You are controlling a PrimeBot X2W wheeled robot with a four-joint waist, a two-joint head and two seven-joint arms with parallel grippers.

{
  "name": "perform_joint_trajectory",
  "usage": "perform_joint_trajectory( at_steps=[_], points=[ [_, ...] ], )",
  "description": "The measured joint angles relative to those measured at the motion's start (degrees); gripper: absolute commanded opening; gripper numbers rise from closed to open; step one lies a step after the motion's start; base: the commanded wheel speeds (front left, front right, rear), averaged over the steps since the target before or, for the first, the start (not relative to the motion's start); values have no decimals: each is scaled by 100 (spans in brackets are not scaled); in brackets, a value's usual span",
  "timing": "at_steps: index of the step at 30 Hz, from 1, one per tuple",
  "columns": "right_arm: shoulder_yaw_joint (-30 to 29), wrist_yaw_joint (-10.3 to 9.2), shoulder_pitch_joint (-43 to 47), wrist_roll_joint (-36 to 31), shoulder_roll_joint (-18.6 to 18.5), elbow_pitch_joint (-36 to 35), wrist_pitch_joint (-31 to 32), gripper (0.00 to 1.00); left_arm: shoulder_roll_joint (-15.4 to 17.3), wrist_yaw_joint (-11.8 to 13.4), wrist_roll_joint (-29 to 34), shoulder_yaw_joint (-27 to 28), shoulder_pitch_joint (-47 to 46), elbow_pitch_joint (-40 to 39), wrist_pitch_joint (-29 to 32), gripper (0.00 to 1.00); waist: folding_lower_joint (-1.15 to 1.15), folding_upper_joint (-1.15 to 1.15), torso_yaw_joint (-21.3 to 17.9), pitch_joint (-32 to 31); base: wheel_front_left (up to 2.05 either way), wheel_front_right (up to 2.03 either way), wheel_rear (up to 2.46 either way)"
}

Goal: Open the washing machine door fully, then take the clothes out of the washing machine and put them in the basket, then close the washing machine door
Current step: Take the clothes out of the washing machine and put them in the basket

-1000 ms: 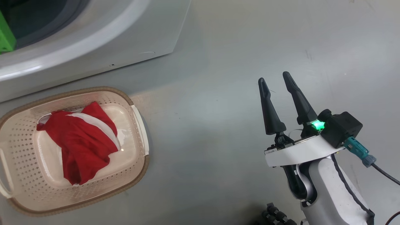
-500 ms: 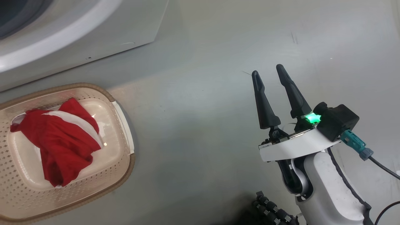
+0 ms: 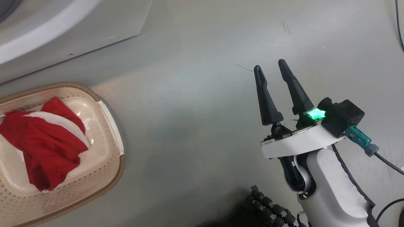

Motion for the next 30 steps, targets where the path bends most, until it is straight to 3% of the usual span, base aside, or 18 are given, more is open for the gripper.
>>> perform_joint_trajectory(
  at_steps=[7, 8, 9, 10, 11, 12, 21, 30],
  points=[
    [0, 0, -91, 22, 0, 12, 0, 100, -3, 74, -20, 22, -114, 79, 309, 100, -1, 0, -17, 47, 0, 0, 0],
    [0, 0, -107, 23, 0, 12, 0, 100, -9, 75, -51, 36, -137, 85, 380, 92, 0, 0, -16, 52, 0, 0, 0],
    [0, 0, -115, 22, 1, 13, 0, 100, -18, 76, -94, 52, -166, 96, 445, 62, 0, 0, -15, 57, 0, 0, 0],
    [0, 0, -119, 23, 0, 15, 0, 100, -25, 90, -126, 60, -184, 99, 492, 38, 0, 0, -13, 62, 0, 0, 0],
    [0, 0, -121, 23, 0, 18, 0, 100, -30, 118, -127, 63, -197, 98, 521, 15, -1, 0, -12, 66, 0, 0, 0],
    [0, 0, -122, 23, 0, 20, 0, 100, -38, 118, -153, 83, -205, 107, 571, 0, 0, 0, -11, 71, 0, 0, 0],
    [-13, 0, -224, 22, 0, 38, 0, 100, -51, 119, -205, 140, -246, 14, 647, 0, 0, 0, 18, 104, 0, 0, 0],
    [-176, -8, -241, -46, -2, 51, 0, 100, -210, 111, -426, 269, -243, -108, 334, 0, -1, 0, 142, 104, 0, 0, 0]
  ],
)
